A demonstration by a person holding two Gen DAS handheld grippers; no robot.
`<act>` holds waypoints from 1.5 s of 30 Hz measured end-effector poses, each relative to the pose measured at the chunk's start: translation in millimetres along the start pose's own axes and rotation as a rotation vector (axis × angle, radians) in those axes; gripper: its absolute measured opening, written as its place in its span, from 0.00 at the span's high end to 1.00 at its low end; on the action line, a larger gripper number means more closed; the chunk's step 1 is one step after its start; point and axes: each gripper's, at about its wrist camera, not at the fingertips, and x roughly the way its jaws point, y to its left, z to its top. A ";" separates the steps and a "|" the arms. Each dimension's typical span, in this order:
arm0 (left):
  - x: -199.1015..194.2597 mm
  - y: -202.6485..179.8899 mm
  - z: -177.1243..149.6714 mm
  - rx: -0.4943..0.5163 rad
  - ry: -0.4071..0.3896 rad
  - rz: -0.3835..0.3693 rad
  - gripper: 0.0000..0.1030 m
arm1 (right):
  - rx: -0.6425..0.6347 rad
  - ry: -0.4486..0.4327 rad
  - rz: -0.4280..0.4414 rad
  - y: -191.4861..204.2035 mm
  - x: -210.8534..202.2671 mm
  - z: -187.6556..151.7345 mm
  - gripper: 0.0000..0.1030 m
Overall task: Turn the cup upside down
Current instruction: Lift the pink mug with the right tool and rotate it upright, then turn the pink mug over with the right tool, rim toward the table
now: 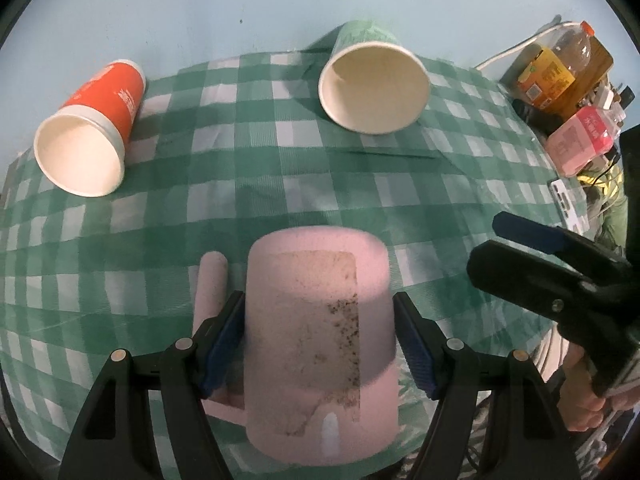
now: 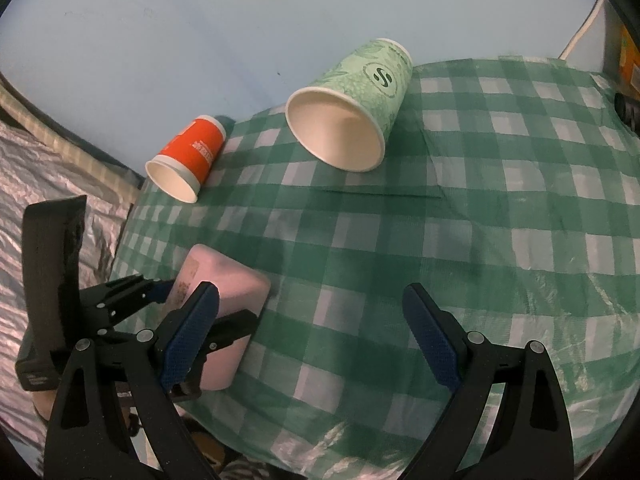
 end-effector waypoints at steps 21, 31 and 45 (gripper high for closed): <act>-76.5 67.9 -47.1 -0.073 -0.111 -0.023 0.22 | 0.055 0.075 0.096 49.4 28.2 4.5 0.10; -64.6 97.0 -53.1 -0.118 -0.114 0.010 0.22 | 0.084 0.160 0.104 56.6 60.6 2.3 0.10; -56.4 101.4 -50.1 -0.109 -0.127 0.053 0.22 | 0.128 0.228 0.135 50.4 79.6 1.3 0.24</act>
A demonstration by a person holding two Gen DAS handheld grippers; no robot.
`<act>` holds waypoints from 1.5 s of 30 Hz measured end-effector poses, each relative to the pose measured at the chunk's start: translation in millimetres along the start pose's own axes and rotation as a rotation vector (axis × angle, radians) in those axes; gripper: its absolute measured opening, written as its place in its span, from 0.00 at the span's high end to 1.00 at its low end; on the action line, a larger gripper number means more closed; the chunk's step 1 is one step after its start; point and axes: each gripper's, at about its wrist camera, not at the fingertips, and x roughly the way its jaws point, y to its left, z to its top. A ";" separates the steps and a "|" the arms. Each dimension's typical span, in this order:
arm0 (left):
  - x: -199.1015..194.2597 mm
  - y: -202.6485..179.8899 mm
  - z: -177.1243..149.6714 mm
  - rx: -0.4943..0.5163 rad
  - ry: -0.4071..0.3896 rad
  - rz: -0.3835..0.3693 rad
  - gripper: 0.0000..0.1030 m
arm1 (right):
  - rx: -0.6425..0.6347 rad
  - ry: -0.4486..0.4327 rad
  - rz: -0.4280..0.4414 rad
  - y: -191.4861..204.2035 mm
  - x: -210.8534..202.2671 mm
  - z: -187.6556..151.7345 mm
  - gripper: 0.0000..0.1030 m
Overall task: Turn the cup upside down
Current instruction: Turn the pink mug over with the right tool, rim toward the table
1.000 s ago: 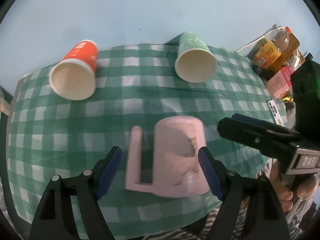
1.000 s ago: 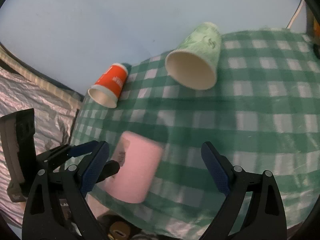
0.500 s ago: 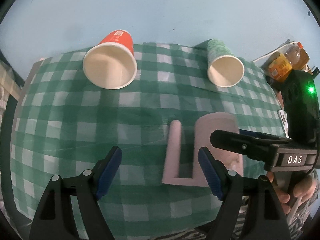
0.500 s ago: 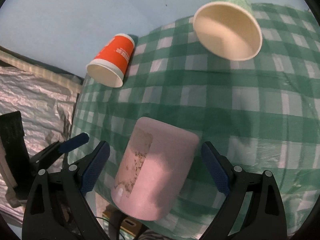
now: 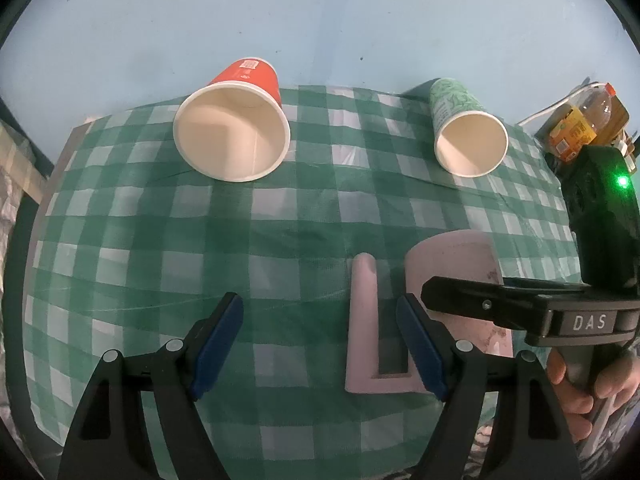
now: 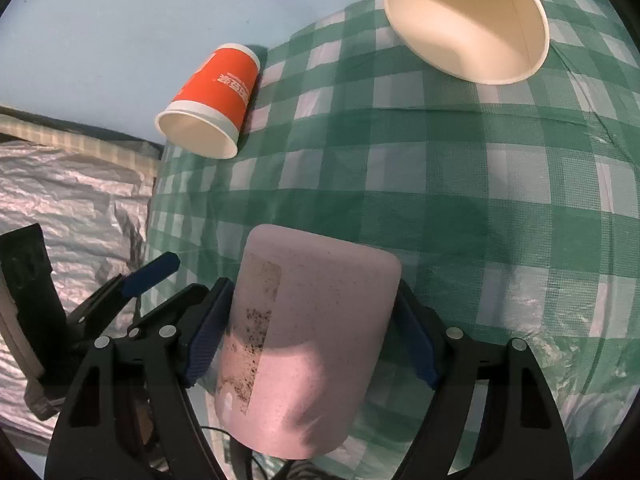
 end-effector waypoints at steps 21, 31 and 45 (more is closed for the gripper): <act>-22.4 -10.9 -15.5 -0.005 -0.127 -0.023 0.22 | -0.344 -0.338 -0.190 49.6 -62.0 -26.9 0.29; -18.3 -12.1 -25.7 -0.053 -0.144 -0.069 0.22 | -0.546 -0.587 -0.459 75.9 -68.9 -40.2 0.29; -13.6 -8.6 -29.3 -0.066 -0.147 -0.051 0.22 | -0.586 -0.627 -0.514 64.2 -42.7 -44.3 0.29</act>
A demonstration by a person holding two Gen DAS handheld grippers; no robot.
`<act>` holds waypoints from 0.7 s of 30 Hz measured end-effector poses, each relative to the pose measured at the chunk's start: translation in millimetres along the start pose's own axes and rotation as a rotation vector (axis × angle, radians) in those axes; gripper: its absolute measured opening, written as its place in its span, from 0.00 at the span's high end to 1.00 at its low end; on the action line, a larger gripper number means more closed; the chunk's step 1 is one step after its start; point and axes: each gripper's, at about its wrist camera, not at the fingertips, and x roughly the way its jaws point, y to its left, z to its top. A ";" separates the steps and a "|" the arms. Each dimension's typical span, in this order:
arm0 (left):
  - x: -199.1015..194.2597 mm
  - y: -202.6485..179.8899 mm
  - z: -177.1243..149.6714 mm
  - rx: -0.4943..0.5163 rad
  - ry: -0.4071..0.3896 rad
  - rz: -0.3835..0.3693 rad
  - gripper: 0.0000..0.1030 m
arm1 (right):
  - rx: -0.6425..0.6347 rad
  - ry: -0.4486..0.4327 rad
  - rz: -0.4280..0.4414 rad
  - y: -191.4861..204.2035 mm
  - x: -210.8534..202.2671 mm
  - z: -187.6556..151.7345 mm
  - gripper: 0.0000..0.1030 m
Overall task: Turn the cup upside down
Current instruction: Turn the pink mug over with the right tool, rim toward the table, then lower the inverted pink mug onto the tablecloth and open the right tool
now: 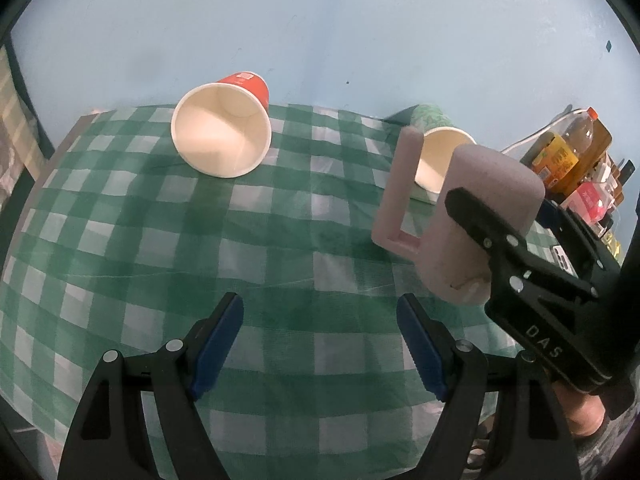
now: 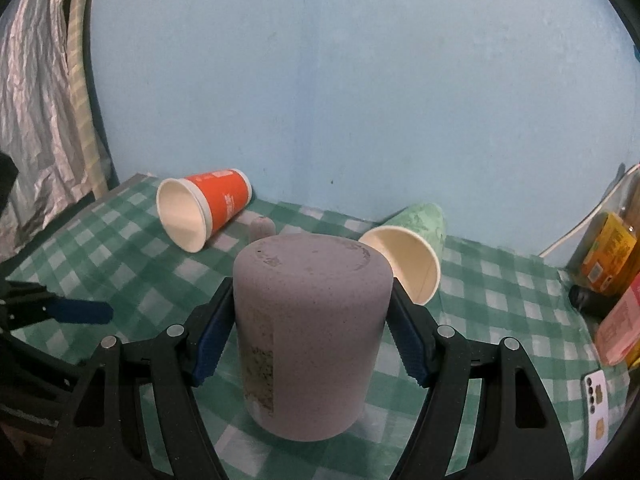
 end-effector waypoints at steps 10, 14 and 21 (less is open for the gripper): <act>-4.6 5.1 -8.4 -0.014 -0.022 0.014 0.22 | 0.039 0.009 0.019 -5.4 -10.6 -22.5 0.29; -4.4 6.5 -12.5 -0.016 -0.021 0.016 0.22 | 0.061 0.034 0.034 -7.9 -13.6 -30.5 0.29; -5.6 7.1 -16.8 -0.028 -0.033 0.011 0.22 | 0.072 0.018 0.046 -8.9 -23.4 -30.6 0.29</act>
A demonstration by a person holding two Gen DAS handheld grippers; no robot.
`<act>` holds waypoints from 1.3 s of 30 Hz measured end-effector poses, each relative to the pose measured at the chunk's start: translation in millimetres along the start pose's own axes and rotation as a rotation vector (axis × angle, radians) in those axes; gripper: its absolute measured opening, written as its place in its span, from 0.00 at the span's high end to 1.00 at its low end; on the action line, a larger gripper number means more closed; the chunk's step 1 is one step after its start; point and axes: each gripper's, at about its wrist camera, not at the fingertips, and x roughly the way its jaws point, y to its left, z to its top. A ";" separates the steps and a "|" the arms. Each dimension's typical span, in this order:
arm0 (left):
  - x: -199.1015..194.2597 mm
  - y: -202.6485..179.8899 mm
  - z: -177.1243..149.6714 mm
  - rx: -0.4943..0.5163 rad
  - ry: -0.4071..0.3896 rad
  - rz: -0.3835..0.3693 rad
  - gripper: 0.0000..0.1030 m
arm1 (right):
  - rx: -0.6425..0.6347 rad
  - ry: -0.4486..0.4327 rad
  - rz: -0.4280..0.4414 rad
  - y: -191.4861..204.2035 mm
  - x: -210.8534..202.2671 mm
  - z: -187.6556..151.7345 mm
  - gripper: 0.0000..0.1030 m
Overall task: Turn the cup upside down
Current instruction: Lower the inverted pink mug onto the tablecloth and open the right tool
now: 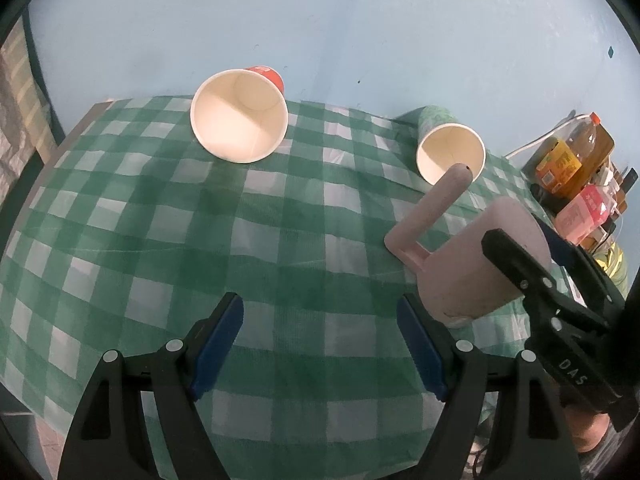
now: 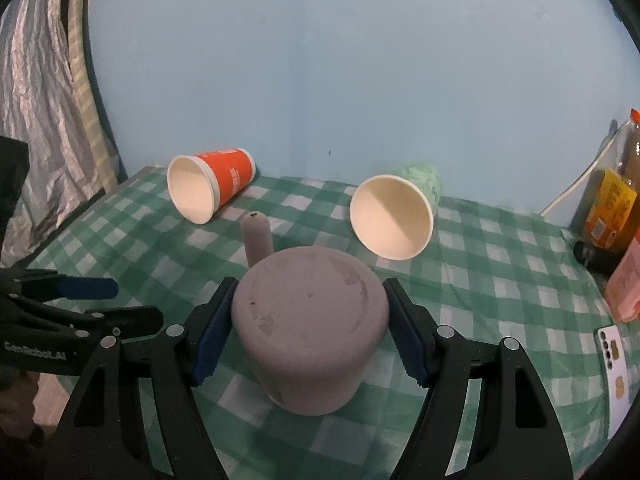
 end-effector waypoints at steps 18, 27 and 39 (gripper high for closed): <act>-58.0 -37.5 -16.9 0.073 -0.259 0.035 0.09 | 0.066 -0.104 -0.046 -17.8 -53.5 19.4 0.29; -72.4 -54.7 -31.1 0.127 -0.357 0.023 0.09 | 0.116 -0.143 -0.100 -27.0 -81.5 6.2 0.21; -91.7 -64.3 -40.8 0.136 -0.471 0.052 0.00 | 0.159 -0.136 -0.122 -36.5 -95.2 -16.6 0.16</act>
